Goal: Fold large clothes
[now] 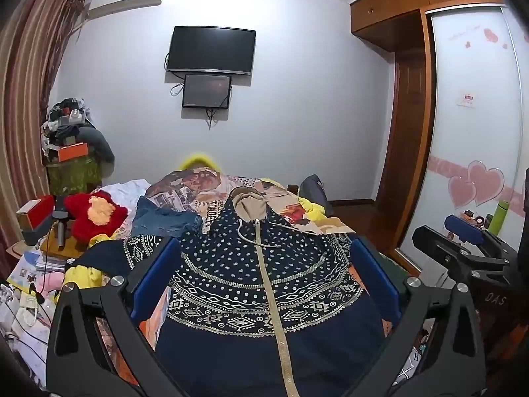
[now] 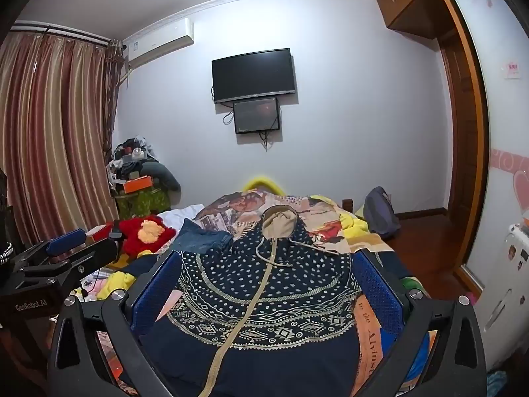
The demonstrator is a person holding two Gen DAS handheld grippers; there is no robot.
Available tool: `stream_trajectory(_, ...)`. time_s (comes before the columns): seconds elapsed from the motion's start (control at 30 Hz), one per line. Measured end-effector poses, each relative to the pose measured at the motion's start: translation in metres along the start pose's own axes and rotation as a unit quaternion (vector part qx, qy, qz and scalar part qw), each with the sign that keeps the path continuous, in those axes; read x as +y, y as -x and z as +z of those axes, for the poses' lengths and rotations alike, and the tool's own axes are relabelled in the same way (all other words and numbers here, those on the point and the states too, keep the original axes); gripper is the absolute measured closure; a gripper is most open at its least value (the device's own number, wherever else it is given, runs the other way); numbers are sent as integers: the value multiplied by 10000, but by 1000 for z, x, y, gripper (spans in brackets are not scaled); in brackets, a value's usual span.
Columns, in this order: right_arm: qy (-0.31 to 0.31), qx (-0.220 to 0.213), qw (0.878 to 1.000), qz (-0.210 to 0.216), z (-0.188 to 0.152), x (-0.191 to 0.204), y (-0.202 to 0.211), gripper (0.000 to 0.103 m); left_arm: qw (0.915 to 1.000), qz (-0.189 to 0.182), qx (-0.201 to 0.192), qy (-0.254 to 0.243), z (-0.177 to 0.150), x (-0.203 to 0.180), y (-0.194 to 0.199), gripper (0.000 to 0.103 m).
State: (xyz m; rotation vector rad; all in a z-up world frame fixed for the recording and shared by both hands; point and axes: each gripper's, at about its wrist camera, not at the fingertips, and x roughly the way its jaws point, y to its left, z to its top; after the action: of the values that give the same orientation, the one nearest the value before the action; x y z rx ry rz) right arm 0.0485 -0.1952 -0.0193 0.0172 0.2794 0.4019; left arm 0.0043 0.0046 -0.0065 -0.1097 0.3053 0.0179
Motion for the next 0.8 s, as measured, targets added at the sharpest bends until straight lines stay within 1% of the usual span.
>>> stream_trajectory(0.47,1,16,10000,-18,2,-1,0,0,9999,29,92,71,-4,4,-4,0)
stream_trajectory(0.8,-22,79,10000,-14,-4,0,-6,0,9998,19,141,136,-3,7,-5,0)
